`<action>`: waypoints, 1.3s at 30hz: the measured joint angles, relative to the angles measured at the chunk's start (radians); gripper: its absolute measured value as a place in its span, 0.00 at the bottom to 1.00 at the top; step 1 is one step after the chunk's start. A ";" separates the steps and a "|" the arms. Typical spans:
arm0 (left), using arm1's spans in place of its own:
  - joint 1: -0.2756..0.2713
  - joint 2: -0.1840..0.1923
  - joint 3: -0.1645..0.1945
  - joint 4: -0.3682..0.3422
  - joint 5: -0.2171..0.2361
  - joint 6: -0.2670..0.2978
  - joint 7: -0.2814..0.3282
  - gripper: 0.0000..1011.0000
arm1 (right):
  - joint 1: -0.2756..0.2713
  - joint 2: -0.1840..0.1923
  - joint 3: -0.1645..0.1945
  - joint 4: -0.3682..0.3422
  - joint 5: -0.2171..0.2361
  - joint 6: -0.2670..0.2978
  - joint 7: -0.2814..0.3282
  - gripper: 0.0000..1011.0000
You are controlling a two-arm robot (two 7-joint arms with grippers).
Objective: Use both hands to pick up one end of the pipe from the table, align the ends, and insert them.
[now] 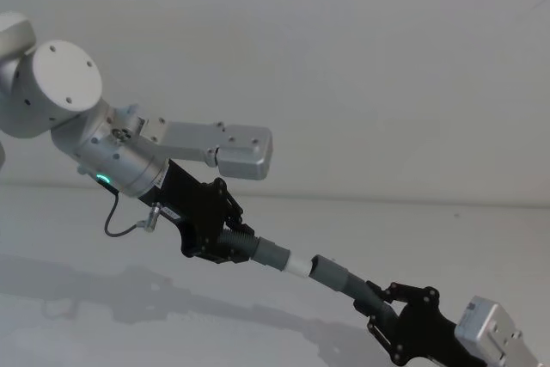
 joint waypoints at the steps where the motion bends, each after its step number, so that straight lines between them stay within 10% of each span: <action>1: -0.001 0.000 0.001 0.000 0.000 0.000 0.000 0.30 | 0.000 0.000 0.000 0.000 0.000 -0.001 0.000 0.22; 39: -0.009 0.005 0.011 -0.006 -0.013 -0.006 0.009 0.30 | -0.003 0.018 -0.009 -0.016 -0.027 0.005 0.001 0.22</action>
